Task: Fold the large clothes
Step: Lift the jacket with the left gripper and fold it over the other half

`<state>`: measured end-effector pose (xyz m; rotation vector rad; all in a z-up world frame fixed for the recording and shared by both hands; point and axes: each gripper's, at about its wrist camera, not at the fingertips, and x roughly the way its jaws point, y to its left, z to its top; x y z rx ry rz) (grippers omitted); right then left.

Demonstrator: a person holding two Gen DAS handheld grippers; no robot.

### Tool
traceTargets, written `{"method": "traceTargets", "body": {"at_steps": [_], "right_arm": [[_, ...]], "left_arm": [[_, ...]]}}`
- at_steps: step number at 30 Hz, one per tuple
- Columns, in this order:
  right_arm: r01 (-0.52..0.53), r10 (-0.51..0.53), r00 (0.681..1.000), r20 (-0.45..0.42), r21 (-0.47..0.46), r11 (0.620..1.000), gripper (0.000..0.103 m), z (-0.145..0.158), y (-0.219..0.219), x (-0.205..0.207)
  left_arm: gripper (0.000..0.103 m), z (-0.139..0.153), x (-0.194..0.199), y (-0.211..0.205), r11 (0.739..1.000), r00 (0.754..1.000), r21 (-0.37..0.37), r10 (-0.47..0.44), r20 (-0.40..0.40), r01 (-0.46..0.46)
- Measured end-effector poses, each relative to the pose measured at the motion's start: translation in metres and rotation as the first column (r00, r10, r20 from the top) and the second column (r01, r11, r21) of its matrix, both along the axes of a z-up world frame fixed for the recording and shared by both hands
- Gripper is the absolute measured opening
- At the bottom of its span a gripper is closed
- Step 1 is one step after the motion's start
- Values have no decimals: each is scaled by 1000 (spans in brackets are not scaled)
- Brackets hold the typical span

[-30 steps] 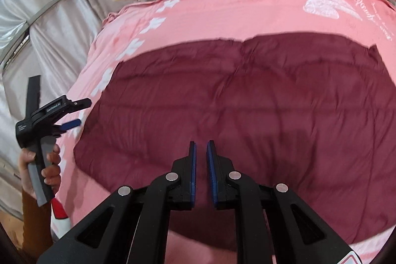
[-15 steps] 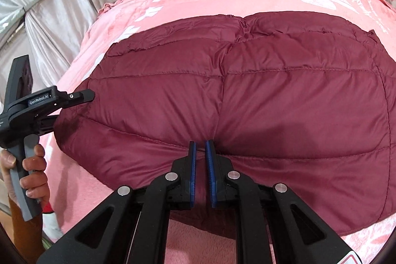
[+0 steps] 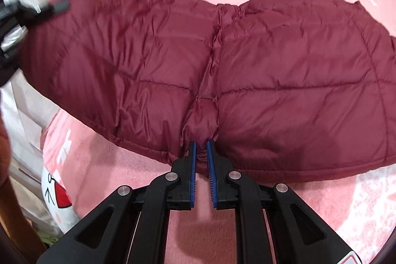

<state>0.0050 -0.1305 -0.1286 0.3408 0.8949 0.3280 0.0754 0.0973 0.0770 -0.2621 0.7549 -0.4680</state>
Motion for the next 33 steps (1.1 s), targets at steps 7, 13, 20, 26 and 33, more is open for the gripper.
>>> {"method": "traceTargets", "body": {"at_steps": [7, 13, 20, 26, 33], "right_arm": [[6, -7, 1000, 7, 118, 993, 12, -9, -17, -3], [83, -94, 993, 68, 154, 985, 12, 9, -64, -52], [268, -272, 961, 40, 80, 960, 12, 9, -133, -104], [374, -375, 927, 7, 69, 925, 12, -2, -184, -125], [435, -437, 899, 10, 79, 897, 12, -6, -213, -128]], "left_arm": [[8, 18, -8, -110, 979, 979, 66, -195, 52, 191], [8, -2, -6, -204, 947, 956, 146, -293, 21, 287], [8, -59, 3, -281, 915, 939, 213, -327, -102, 342], [8, -103, 0, -315, 893, 932, 273, -325, -160, 358], [8, -137, -6, -332, 879, 931, 314, -319, -175, 360]]}}
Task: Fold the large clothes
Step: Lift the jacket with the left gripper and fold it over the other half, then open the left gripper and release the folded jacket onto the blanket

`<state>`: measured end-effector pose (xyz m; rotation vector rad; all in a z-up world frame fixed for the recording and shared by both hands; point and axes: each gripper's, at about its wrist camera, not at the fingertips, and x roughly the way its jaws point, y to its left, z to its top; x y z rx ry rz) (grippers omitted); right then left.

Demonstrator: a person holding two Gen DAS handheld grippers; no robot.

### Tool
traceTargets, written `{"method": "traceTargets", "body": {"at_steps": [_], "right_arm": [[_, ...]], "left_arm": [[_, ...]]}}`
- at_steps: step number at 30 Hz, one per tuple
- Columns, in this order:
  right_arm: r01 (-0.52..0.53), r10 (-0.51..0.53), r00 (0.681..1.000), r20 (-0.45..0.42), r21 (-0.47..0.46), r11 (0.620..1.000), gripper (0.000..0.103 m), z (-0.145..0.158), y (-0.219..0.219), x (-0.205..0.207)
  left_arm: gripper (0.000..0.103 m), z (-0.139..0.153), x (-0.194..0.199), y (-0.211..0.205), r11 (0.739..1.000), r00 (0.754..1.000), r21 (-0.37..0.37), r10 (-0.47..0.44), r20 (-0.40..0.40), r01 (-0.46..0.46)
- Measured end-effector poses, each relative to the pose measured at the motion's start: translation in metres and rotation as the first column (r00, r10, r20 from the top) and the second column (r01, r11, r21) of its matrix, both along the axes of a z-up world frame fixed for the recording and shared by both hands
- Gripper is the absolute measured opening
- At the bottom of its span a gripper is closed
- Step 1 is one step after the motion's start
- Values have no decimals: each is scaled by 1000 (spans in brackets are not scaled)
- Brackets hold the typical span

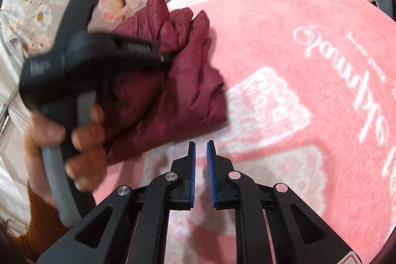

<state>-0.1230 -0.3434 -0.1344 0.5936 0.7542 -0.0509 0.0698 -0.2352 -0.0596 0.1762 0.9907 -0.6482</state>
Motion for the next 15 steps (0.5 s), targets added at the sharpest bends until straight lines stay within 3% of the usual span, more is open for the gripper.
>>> {"method": "traceTargets", "body": {"at_steps": [4, 6, 7, 8, 9, 12, 15], "right_arm": [[33, -32, 999, 35, -3, 999, 14, 16, -10, 3], [48, -49, 997, 65, 7, 999, 22, 34, -26, 15], [51, -51, 996, 77, 11, 999, 38, 39, -29, 16], [54, -55, 994, 92, 14, 998, 49, 47, -37, 24], [58, -59, 992, 113, 10, 998, 51, 58, -37, 29], [22, -18, 984, 175, -17, 1000, 59, 90, -37, 69], [-40, 36, 981, 193, 18, 999, 66, 108, -41, 117]], "left_arm": [[10, -2, -3, 3, 1000, 1000, -10, 2, 24, -1], [26, 8, -7, 10, 999, 1000, -33, -6, 25, 7], [34, 18, -12, 18, 998, 1000, -57, -9, 23, 10], [55, 26, -14, 23, 997, 999, -73, -6, 31, 9], [70, 42, -20, 36, 994, 998, -110, 5, 59, 1], [79, 85, -28, 73, 978, 988, -205, 61, 139, -32], [85, 113, -21, 101, 971, 971, -217, 138, 193, -95]]}}
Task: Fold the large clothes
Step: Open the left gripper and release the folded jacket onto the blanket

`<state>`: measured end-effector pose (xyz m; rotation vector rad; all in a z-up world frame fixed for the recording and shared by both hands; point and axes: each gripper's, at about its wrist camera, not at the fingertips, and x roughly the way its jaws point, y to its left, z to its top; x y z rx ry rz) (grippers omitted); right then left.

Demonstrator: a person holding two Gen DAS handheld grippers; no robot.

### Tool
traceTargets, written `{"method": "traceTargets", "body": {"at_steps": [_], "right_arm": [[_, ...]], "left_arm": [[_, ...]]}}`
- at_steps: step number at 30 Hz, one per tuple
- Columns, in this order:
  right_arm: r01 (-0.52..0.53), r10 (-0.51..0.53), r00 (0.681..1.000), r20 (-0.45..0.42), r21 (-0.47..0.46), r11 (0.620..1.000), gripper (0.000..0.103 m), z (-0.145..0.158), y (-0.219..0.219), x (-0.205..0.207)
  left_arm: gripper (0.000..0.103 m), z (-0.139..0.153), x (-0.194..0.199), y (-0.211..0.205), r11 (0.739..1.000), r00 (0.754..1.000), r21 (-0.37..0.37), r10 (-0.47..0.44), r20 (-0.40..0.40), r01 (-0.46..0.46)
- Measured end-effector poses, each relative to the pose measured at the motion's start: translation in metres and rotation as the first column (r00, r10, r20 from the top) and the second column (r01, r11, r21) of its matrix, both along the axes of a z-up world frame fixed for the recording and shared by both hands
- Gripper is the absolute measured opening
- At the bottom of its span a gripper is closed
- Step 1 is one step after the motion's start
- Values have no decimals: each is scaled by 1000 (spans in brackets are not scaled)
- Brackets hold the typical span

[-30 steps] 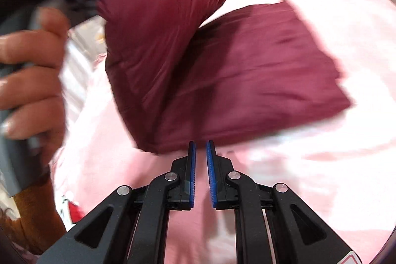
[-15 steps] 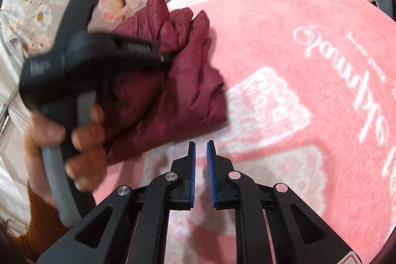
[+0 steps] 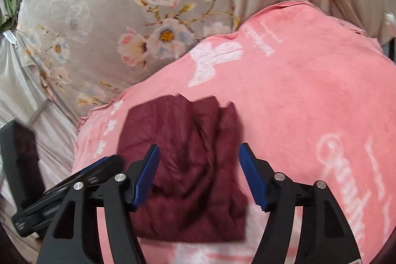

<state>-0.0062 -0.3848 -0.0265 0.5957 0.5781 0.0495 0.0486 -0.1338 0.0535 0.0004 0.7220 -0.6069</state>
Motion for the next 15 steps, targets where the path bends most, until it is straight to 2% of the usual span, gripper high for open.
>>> {"method": "traceTargets", "body": {"at_steps": [3, 6, 7, 9, 10, 11, 12, 15], "right_arm": [[-36, 38, 999, -38, 50, 998, 66, 1, 4, 36], [-78, 91, 991, -97, 124, 989, 66, -4, 9, 74], [-78, 94, 989, -118, 128, 989, 64, -6, 11, 76], [-100, 121, 981, -151, 140, 985, 50, -10, 16, 93], [-111, 135, 977, -165, 146, 983, 35, -12, 17, 97], [-121, 148, 972, -180, 153, 981, 13, -13, 18, 103], [-123, 151, 971, -185, 157, 980, 7, -11, 16, 107], [-127, 146, 979, -139, 142, 982, 4, 6, 4, 98]], "left_arm": [[85, 11, 17, 31, 991, 992, 34, 126, 28, -127], [85, 6, 38, 53, 977, 978, 45, 210, -10, -209], [85, 5, 40, 58, 973, 974, 42, 228, -21, -227], [85, 0, 46, 62, 967, 967, 51, 252, -30, -250], [85, -1, 48, 64, 963, 964, 62, 263, -21, -262], [85, -3, 48, 64, 962, 963, 70, 267, -17, -266], [85, -2, 50, 61, 961, 964, 77, 267, -13, -265], [85, -2, 49, 55, 962, 967, 94, 256, 1, -255]]}}
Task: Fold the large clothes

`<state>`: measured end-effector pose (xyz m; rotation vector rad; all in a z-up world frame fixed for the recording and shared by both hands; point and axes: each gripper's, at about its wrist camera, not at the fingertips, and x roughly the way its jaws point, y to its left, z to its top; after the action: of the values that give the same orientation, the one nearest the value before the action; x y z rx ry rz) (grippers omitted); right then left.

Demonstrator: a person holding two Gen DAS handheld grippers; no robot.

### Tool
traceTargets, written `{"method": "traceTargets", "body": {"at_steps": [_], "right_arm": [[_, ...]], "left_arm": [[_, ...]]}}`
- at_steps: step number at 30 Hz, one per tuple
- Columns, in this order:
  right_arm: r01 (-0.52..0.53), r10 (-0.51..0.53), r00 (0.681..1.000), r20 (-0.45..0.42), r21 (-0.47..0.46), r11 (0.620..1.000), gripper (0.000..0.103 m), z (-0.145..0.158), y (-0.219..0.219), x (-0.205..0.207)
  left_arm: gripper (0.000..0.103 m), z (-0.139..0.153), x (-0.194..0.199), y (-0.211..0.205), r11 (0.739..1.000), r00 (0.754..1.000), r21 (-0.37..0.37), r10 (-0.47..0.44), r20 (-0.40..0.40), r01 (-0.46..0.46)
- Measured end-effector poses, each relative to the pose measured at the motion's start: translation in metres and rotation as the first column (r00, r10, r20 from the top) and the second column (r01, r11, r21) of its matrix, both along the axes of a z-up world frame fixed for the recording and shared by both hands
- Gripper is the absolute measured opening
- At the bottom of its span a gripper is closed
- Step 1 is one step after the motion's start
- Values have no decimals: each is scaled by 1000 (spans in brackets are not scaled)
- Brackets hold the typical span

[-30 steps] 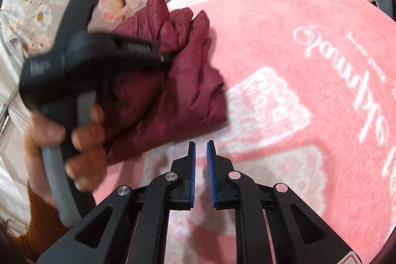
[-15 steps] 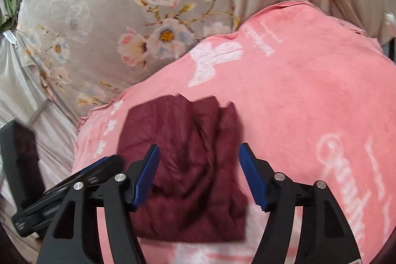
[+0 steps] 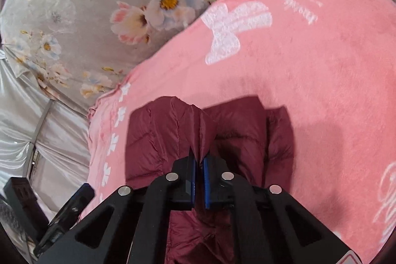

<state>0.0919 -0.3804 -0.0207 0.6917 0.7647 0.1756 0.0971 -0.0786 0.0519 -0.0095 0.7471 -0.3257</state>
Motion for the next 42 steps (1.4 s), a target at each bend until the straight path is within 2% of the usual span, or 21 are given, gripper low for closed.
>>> {"method": "traceTargets", "body": {"at_steps": [2, 5, 10, 13, 17, 23, 28, 36, 42], "right_arm": [[26, -24, 999, 40, -45, 999, 4, 18, -11, -15], [94, -91, 995, 30, -122, 988, 4, 23, -24, -28], [151, -170, 982, -78, -206, 967, 4, -13, -30, -26], [171, -201, 973, -110, -240, 956, 4, -37, -24, -21], [189, -227, 968, -112, -273, 943, 4, -56, -15, -17], [205, -252, 962, -102, -334, 920, 5, -73, -3, -13], [213, -267, 961, -76, -415, 884, 5, -81, 8, -11], [240, -286, 958, -38, -440, 865, 5, -90, 11, -10], [250, -286, 958, -21, -424, 870, 5, -95, 8, -9]], "left_arm": [[85, 0, 3, -6, 1000, 1000, 4, -15, 1, 15], [85, -6, 5, -22, 999, 999, 10, -50, -8, 50], [84, -28, 15, -52, 995, 996, 60, -78, -40, 81], [84, -44, 24, -61, 993, 994, 81, -76, -76, 82], [84, -62, 32, -64, 993, 992, 96, -61, -109, 72], [87, -78, 36, -69, 987, 993, 140, -70, -96, 83], [90, -89, 38, -74, 983, 993, 163, -74, -89, 88], [95, -102, 43, -79, 979, 994, 187, -71, -83, 86], [98, -109, 46, -84, 976, 995, 204, -64, -71, 77]]}}
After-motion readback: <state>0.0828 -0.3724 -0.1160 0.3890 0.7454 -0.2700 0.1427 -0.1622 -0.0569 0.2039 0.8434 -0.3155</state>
